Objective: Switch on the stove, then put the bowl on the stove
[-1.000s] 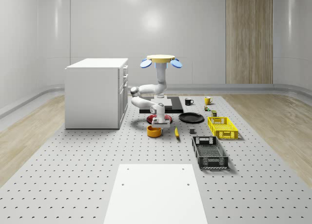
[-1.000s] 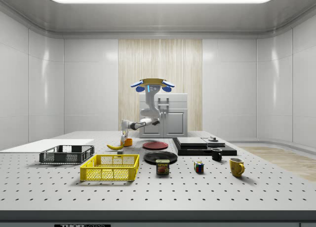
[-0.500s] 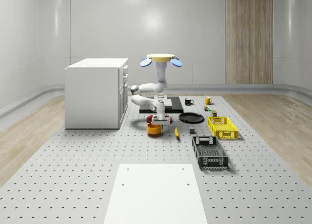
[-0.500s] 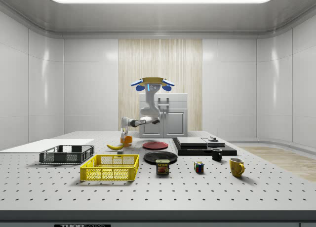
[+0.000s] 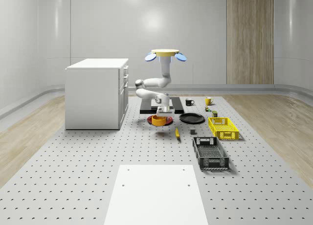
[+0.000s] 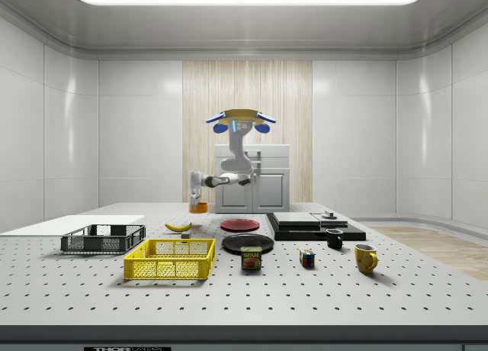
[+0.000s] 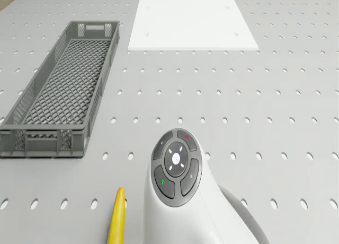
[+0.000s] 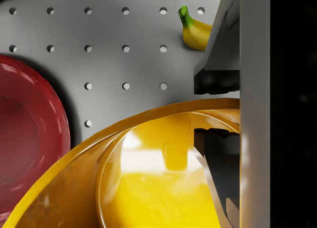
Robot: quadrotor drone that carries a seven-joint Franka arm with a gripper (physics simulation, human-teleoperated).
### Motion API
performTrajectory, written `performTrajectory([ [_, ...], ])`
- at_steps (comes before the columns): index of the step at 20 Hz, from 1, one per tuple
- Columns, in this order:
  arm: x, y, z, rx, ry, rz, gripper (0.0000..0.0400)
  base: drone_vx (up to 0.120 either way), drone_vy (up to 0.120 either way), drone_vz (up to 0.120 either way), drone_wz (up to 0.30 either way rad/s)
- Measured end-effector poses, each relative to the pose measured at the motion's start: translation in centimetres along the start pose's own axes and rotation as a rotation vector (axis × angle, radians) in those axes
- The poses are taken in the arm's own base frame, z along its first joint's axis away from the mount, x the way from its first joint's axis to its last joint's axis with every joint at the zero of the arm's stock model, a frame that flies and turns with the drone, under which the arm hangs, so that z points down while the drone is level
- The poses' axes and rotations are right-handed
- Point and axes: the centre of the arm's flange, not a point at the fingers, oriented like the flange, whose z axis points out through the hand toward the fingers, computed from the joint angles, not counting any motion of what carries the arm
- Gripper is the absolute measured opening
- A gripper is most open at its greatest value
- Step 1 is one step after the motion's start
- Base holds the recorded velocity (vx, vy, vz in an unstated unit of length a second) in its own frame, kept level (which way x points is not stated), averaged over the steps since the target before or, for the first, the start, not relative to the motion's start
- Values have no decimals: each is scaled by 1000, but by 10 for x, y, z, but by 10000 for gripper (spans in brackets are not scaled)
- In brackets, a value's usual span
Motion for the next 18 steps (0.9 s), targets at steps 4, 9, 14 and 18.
performTrajectory([
  [4, 0, 0, -1, 0, 0, 0, 100, -120, 120, 120, 0],
  [9, 0, 0, -2, 0, 0, 0, 100, -96, 16, 0, 0],
  [14, 0, 0, -2, 0, 0, 0, 100, -120, 80, 0, 0],
  [18, 0, 0, -2, 0, 0, 0, 100, -120, 50, 0, 0],
])
